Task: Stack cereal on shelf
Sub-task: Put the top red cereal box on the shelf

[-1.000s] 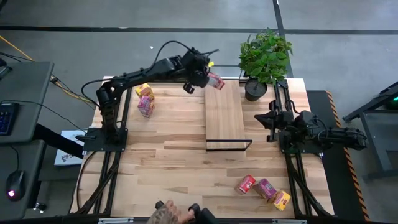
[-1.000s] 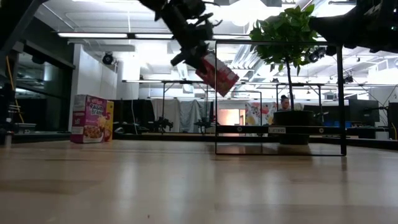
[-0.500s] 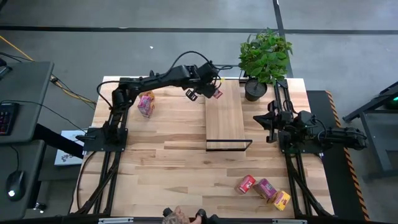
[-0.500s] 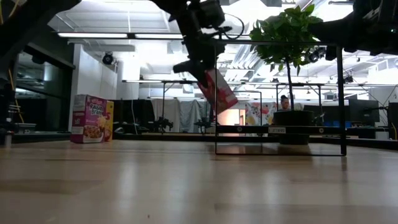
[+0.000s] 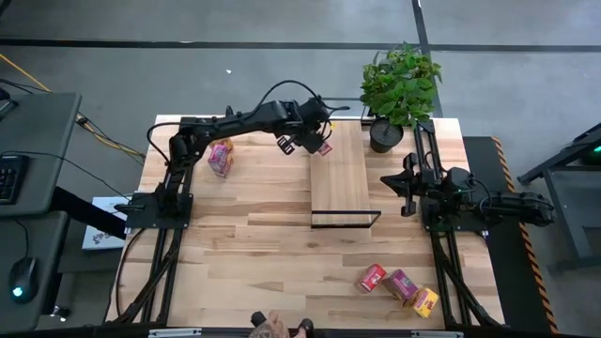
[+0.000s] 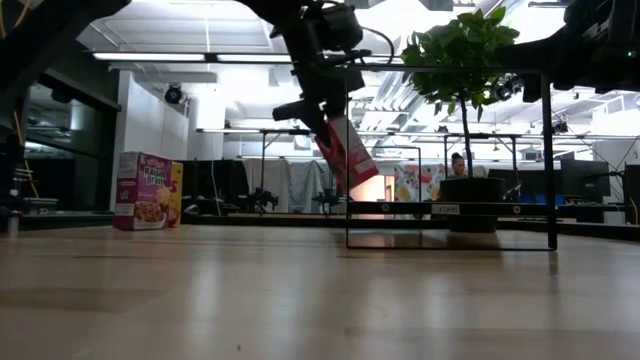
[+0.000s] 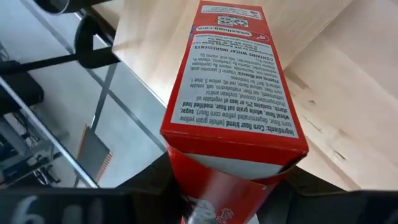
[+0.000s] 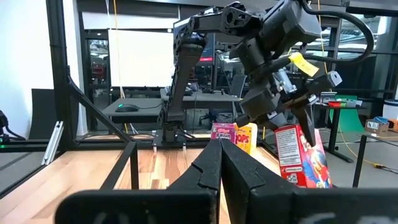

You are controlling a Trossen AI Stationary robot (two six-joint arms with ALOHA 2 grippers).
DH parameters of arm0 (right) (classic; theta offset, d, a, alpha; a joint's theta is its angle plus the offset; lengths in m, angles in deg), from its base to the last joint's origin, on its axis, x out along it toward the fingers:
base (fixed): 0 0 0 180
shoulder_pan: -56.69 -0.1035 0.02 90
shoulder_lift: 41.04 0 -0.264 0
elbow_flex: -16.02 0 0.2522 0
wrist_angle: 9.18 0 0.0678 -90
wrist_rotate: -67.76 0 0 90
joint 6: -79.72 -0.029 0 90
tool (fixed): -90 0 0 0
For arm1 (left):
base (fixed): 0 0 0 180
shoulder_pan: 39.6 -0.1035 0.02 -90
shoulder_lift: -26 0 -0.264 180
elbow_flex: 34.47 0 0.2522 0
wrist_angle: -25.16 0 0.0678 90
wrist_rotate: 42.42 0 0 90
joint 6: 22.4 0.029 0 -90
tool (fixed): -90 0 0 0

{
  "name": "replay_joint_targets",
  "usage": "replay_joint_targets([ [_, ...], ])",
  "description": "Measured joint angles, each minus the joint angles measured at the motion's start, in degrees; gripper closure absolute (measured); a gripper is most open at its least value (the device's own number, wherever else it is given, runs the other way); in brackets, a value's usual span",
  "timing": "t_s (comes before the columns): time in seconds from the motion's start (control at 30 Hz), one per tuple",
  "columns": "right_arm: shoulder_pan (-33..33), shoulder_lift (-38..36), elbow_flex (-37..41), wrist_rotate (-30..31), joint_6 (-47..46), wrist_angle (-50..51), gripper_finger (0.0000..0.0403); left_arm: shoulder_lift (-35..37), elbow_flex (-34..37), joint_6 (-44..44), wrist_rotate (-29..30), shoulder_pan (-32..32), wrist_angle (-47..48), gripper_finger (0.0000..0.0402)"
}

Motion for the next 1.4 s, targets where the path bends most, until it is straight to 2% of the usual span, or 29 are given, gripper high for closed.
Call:
replay_joint_targets([
  [0.1, 0.00, 0.00, 0.00, 0.00, 0.00, 0.00, 0.0402, -0.99, 0.00, 0.53, 0.97, 0.05, -0.10, 0.0269],
  [0.33, 0.00, 0.00, 0.00, 0.00, -0.15, -0.02, 0.0402, -4.70, 0.00, 4.90, 11.75, -0.02, -4.46, 0.0268],
  [0.63, 0.00, 0.00, 0.00, 0.00, -2.45, -0.02, 0.0402, -4.83, -0.31, 6.84, 10.87, 0.59, -6.91, 0.0262],
  [1.17, 0.00, 0.00, 0.00, 0.03, -2.39, -0.02, 0.0402, -4.83, -0.31, 6.34, 9.31, 0.53, -7.95, 0.0188],
  [1.4, 0.00, 0.00, 0.00, 1.68, -2.38, -0.02, 0.0402, -4.83, -0.31, 9.14, 9.08, 0.53, -12.15, 0.0179],
])
